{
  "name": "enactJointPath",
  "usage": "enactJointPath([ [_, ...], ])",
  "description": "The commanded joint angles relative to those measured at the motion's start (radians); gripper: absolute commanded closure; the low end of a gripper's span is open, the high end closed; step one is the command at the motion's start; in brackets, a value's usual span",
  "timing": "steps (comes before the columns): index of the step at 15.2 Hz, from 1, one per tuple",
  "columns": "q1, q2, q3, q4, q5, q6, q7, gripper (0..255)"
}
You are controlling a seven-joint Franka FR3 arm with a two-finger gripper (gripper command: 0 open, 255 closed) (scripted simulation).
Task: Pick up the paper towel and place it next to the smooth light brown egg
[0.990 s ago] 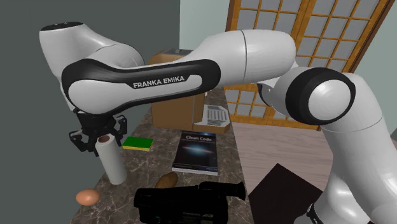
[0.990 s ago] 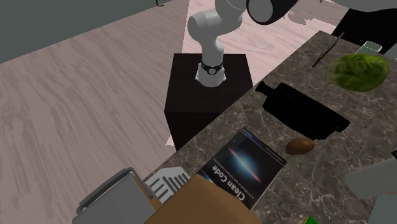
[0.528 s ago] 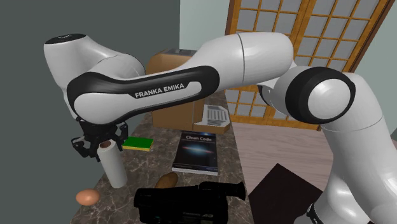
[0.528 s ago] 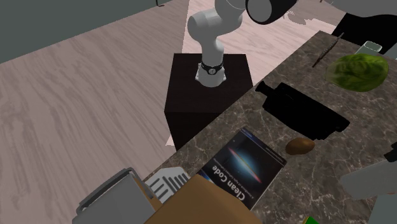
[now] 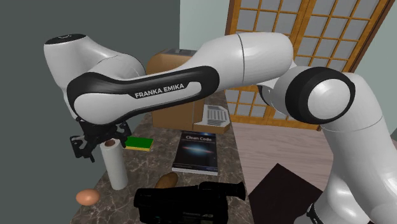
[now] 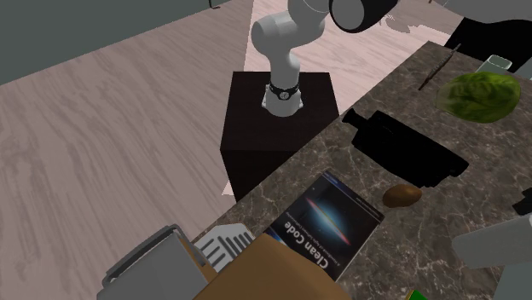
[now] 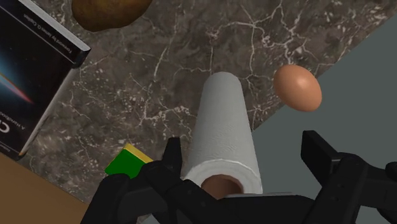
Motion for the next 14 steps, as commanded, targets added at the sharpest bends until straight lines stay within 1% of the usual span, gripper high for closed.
enactJointPath([
  [1,0.0,0.0,0.0,0.0,0.0,0.0,0.0,0],
  [2,0.0,0.0,0.0,0.0,0.0,0.0,0.0,0],
  [6,0.03,0.002,0.003,0.132,0.005,-0.126,-0.017,0],
  [14,0.03,0.002,0.003,0.132,0.005,-0.126,-0.017,0],
])
